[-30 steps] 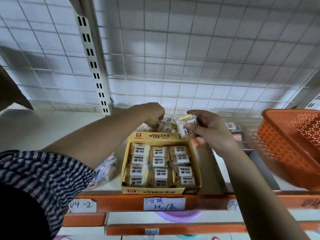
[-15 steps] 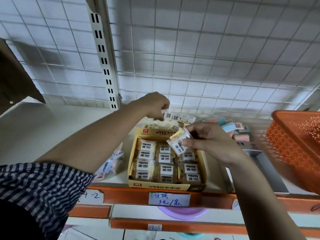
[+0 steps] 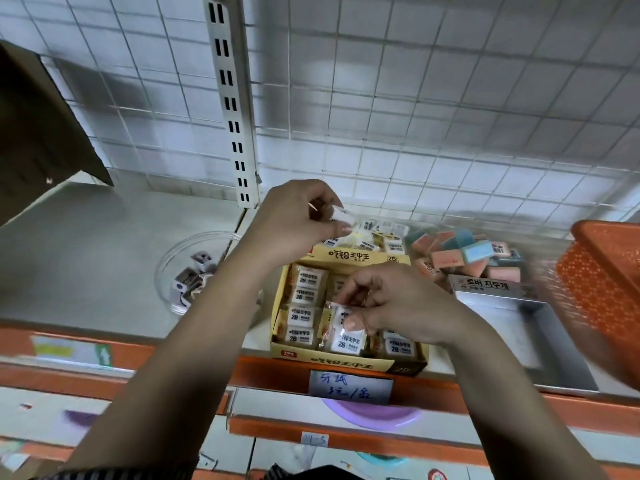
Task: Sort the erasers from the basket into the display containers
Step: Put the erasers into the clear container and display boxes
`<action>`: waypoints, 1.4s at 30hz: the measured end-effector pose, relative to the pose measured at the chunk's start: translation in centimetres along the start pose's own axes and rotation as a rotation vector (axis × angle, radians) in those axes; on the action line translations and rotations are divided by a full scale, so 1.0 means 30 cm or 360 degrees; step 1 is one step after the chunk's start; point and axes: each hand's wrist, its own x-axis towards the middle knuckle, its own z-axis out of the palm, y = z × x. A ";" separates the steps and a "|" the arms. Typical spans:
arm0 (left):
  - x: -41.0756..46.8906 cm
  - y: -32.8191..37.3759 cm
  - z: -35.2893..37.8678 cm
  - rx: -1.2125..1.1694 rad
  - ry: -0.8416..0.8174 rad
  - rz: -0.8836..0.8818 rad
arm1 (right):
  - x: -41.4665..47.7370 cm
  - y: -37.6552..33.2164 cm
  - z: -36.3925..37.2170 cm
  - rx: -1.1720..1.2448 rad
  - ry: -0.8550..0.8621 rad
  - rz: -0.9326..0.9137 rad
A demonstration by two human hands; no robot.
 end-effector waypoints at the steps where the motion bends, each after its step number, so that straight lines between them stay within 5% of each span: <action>1: -0.014 -0.007 -0.003 -0.0025 0.0000 -0.0006 | -0.001 -0.004 0.004 -0.0065 0.0003 0.0002; 19: -0.066 -0.036 0.009 -0.0144 0.0041 -0.0057 | 0.017 0.006 0.049 -0.0829 0.0210 -0.0208; 24: -0.068 -0.020 0.029 -0.0044 -0.0066 -0.0086 | -0.017 0.090 0.005 -0.0526 0.0685 -0.0317; 28: -0.080 -0.018 0.063 0.0023 -0.0214 -0.0149 | -0.027 0.180 -0.033 -0.0723 0.1200 -0.0308; 42: -0.088 -0.022 0.139 0.0574 -0.0279 -0.0064 | -0.035 0.273 0.002 -0.0577 0.1427 -0.0414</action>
